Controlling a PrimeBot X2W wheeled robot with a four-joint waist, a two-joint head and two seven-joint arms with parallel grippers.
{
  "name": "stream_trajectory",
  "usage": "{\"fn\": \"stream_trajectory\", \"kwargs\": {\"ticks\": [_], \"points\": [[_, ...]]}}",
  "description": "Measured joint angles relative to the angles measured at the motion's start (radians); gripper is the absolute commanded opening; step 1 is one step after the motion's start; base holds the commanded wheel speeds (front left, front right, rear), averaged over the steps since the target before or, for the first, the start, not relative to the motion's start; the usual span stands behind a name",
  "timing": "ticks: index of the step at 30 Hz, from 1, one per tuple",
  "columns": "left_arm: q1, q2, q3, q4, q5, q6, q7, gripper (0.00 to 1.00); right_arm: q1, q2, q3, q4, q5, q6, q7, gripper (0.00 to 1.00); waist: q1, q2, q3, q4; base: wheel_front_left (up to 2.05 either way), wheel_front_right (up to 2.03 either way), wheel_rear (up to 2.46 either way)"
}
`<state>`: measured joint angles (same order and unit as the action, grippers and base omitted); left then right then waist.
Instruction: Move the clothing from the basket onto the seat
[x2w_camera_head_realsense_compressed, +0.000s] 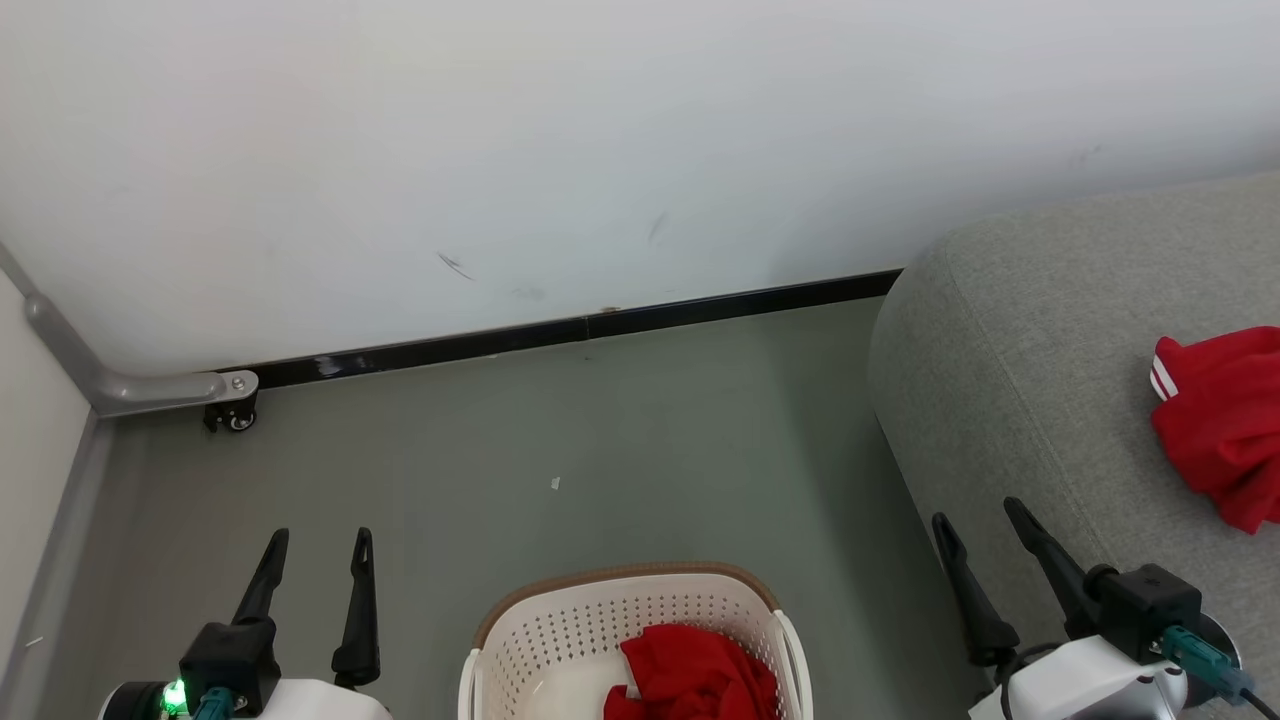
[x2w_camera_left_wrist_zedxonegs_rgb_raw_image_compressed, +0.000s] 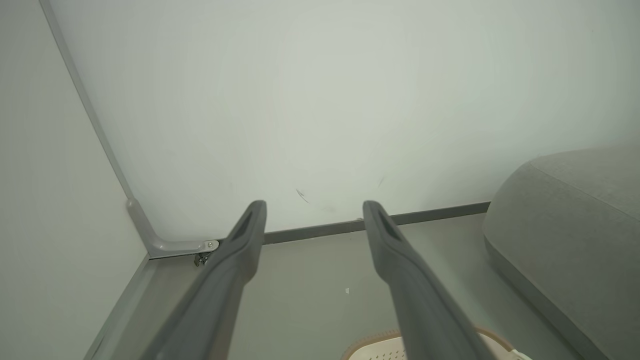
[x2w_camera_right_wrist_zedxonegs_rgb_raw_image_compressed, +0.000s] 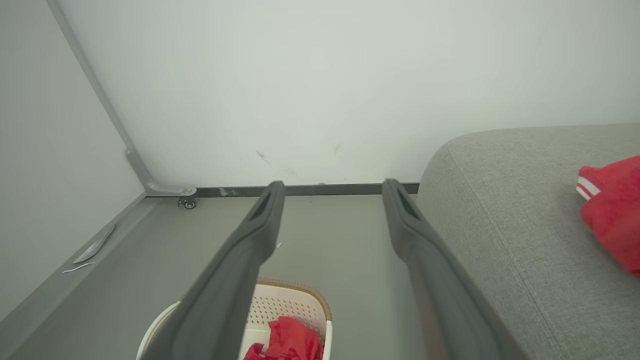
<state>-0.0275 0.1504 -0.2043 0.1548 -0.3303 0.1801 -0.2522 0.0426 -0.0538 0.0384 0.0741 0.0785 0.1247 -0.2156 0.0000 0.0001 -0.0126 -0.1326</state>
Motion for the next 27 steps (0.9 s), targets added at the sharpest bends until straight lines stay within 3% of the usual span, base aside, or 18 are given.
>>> {"fn": "stream_trajectory", "kwargs": {"ticks": [27], "points": [[-0.131,0.018,-0.101,0.070,0.069,-0.088,0.023,1.00,-0.053,-0.018,0.004,-0.124,0.001,0.000,0.022,1.00,0.0000,0.0000,0.138,-0.007,0.00,0.00,0.00]]}}
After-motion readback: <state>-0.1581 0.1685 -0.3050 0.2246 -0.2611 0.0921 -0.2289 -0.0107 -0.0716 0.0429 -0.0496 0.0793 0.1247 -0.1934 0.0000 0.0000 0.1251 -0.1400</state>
